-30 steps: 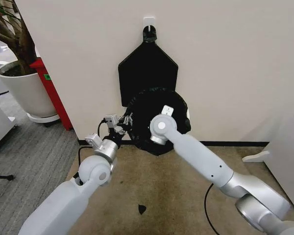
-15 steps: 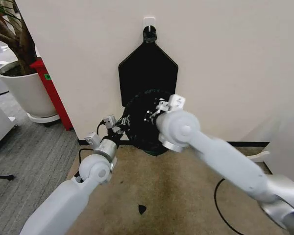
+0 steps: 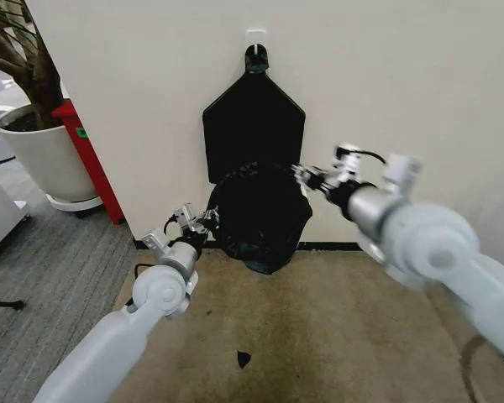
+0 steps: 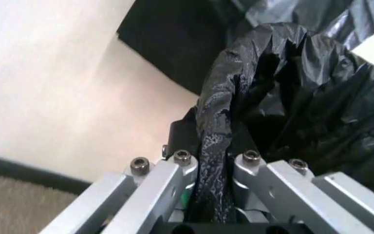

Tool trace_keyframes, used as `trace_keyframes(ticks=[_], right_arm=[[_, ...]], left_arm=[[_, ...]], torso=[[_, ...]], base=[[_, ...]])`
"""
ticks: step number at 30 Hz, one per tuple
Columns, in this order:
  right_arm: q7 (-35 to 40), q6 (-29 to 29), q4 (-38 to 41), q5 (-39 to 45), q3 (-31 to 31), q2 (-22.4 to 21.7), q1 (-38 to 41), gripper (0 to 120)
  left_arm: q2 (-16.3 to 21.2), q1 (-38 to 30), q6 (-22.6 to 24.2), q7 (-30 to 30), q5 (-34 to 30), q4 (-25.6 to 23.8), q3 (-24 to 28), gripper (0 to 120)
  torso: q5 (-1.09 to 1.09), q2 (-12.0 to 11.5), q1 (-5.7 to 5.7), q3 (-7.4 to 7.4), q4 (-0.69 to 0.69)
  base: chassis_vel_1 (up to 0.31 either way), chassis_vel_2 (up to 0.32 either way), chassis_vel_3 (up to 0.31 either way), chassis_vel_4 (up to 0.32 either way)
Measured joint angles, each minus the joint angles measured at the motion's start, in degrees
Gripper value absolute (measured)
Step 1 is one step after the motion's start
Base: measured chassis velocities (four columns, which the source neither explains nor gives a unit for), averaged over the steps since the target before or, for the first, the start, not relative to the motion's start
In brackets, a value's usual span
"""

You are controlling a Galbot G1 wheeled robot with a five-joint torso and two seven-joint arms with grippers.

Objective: Place the garbage bag over the trash bin.

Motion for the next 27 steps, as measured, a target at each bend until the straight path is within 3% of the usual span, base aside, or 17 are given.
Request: trace_keyframes(ticks=[3,4,10,16,27], right_arm=[[-0.01,2.06,1.30,2.77,8.32,2.41,-9.31,68],[-0.01,2.06,1.30,2.77,8.32,2.41,-9.31,68],[-8.63,2.60,1.26,1.80,20.86,12.16,-29.97,94],[-14.05,2.18,0.52,-4.61,21.46,18.86,-37.05,100],[-15.66,0.38,-0.39,-7.78,20.73,23.43,-38.43,100]], left_arm=[[0.46,0.09,0.85,-0.77,-2.61,0.13,-0.54,4],[0.46,0.09,0.85,-0.77,-2.61,0.13,-0.54,4],[1.24,-0.21,2.57,-2.18,-14.50,0.47,-2.13,4],[1.69,0.51,5.63,1.33,-25.08,2.22,-2.53,4],[1.42,-1.28,6.98,2.98,-30.00,5.04,-1.55,4]], torso=[[0.00,0.00,0.00,0.00,0.02],[0.00,0.00,0.00,0.00,0.02],[0.02,0.00,0.00,0.00,0.00],[-0.02,0.00,0.00,0.00,0.01],[-0.02,-0.01,0.00,0.01,0.02]], base=[[0.000,0.000,0.000,0.000],[0.000,0.000,0.000,0.000],[0.000,0.000,0.000,0.000],[0.000,0.000,0.000,0.000],[0.000,0.000,0.000,0.000]])
